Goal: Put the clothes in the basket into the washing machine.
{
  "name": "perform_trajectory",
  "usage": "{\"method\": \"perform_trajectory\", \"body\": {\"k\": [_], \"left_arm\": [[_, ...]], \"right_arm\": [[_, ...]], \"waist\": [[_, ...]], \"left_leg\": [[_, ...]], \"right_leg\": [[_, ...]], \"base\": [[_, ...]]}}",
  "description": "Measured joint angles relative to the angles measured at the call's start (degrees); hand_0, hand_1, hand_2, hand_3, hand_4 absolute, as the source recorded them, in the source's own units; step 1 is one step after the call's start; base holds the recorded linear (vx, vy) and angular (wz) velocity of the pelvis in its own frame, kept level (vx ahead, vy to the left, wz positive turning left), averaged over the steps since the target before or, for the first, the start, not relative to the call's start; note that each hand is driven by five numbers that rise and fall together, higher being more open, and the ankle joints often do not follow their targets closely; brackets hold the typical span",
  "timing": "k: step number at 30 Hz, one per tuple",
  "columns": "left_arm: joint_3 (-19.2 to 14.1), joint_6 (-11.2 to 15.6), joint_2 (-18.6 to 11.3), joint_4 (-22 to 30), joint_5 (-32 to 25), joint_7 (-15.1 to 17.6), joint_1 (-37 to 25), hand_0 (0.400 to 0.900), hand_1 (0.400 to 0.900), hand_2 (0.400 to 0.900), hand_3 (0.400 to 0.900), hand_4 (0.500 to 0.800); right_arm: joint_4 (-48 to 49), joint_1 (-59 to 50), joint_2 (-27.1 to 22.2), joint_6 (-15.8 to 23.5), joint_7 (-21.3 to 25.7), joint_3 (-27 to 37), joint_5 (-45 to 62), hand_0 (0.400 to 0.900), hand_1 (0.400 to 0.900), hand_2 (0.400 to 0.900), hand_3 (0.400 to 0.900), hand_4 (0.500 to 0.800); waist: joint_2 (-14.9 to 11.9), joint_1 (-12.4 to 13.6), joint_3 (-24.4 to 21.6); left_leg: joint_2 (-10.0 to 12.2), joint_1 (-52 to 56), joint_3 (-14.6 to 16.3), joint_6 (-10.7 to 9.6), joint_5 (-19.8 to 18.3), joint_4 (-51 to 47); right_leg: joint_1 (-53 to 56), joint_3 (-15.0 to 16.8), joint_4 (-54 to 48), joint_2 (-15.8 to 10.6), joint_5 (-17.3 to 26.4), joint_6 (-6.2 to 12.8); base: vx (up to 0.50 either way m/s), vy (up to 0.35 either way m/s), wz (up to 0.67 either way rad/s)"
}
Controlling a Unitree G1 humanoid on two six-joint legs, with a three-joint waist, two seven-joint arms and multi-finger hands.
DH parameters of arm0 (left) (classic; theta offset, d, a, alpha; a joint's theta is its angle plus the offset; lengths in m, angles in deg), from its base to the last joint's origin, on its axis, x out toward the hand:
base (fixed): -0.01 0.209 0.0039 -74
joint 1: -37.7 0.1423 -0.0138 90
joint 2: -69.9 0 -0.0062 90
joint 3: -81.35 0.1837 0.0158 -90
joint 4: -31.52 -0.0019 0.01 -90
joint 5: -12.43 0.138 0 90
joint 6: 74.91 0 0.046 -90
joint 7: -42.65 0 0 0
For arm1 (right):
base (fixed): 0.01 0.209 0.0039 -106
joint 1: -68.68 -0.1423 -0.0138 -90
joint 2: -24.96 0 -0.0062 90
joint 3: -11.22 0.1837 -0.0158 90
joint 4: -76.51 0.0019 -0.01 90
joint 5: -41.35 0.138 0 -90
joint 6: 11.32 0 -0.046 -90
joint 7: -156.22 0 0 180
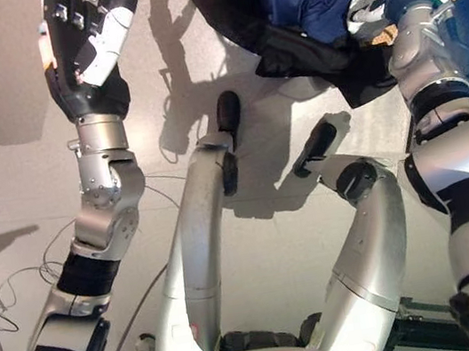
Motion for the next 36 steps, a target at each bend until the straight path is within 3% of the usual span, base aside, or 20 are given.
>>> {"method": "perform_trajectory", "body": {"k": [8,10,28,36], "left_arm": [[0.05,0.11,-0.03,1.13,-0.27,0.17,2.93,0.9,0.9,0.9,0.9,0.8],[0.05,0.12,-0.04,1.14,-0.5,0.12,3.61,0.9,0.9,0.9,0.9,0.8],[-0.29,0.11,-1.09,1.61,-0.55,-1.03,5.02,0.9,0.9,0.9,0.9,0.8],[-4.52,0.05,-0.87,3.31,-0.17,0.74,8.15,0.9,0.9,0.9,0.9,0.8]], "right_arm": [[-1.17,-0.33,-0.09,-1.31,-0.94,-1.22,-1.65,0.9,0.9,0.9,0.9,0.8],[-1.44,-0.34,0.09,-1.86,-1.69,-1.42,-2.18,0.4,0.4,0.4,0.4,0.5],[0.14,0.08,0.79,-2.81,-3.9,-1.67,-1.87,0.4,0.4,0.4,0.4,0.5],[27.04,5.66,-3.35,-1.44,-1.5,-1.44,0.35,0.4,0.4,0.4,0.4,0.5]], "waist": [[1.91,1.0,1.07],[2.05,1.01,1.14],[2.9,1.76,1.56],[2.15,-3.45,1.89]], "left_leg": [[-0.6,-0.94,-0.42,0.22,-2.07,4.81],[-0.82,-0.95,-0.47,0.25,-2.1,5.04],[-0.1,-0.95,-0.65,0.65,-3.62,10.62],[1.68,-0.87,0.35,1.7,-4.19,10.98]], "right_leg": [[0.13,0.41,3.7,-0.84,-1.75,0.39],[0.25,0.43,3.85,-0.97,-1.76,0.39],[0.77,1.31,7.91,-0.64,-2.69,0.41],[0.49,2.33,6.28,1.58,-1.37,1.65]], "base": [[0.0,0.0,0.0],[0.0,0.0,0.0],[-0.03,0.012,-0.06],[-0.06,0.038,-0.23]]}}
